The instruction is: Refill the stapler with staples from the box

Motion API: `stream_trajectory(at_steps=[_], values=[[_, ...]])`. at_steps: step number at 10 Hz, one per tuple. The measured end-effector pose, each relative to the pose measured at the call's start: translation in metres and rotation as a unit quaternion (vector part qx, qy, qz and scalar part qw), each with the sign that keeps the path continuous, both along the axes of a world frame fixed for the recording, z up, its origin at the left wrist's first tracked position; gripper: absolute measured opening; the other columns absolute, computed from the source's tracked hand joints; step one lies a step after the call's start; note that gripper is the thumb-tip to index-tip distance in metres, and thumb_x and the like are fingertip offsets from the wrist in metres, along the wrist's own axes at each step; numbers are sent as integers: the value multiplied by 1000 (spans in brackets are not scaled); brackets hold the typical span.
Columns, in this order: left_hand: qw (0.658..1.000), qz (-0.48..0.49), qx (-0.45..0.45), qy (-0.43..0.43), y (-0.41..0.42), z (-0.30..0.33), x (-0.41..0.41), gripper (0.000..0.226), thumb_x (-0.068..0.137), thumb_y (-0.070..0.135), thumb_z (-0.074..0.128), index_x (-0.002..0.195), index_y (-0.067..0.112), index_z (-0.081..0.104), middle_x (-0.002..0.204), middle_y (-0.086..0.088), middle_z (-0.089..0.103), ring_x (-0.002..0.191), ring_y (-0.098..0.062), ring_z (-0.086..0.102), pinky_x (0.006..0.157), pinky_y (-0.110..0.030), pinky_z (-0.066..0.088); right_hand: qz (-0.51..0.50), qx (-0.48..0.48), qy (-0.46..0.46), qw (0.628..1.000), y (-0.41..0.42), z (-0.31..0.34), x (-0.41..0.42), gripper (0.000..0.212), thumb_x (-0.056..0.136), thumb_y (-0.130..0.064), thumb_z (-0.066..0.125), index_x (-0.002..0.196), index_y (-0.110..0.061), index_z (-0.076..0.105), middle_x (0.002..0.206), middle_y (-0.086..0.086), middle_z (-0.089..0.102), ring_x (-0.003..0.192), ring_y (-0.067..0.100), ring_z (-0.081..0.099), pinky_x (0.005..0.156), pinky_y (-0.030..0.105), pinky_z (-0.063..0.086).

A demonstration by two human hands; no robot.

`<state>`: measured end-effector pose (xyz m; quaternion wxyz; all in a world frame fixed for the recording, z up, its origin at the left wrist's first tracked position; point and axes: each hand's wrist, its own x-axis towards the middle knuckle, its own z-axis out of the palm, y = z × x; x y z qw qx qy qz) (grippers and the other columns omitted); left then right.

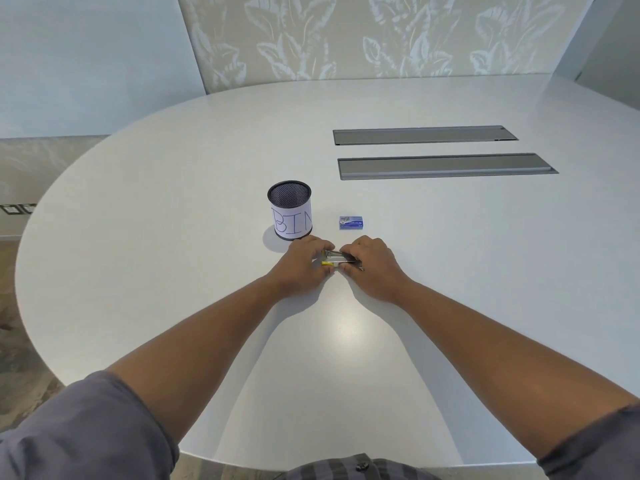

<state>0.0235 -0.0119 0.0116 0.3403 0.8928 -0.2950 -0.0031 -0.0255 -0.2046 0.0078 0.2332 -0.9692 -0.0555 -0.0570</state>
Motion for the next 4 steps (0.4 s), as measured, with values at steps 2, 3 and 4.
stream_trajectory(at_steps=[2,3,4], values=[[1000,6,7,13,-1,1,-3,46,85,20,77,129,11,64,122,-6,61,116,-18,52,94,-17,33,-3,-2,13,1000,1,4,-3,35,96,-38,64,126,-21,67,116,6,61,108,31,54,95,43,46],[1000,-3,19,21,0,5,-4,57,86,25,76,138,9,57,128,-7,56,123,-21,50,106,-32,40,1,8,11,1000,1,5,-4,41,94,-34,66,131,-19,66,121,7,62,112,32,54,98,44,45],[1000,-3,0,-2,-3,9,-7,62,86,30,75,140,10,54,128,-3,53,117,-15,51,106,-31,43,-26,48,-2,998,0,6,-3,51,92,-30,67,140,-15,59,136,9,58,124,31,52,106,45,42]])
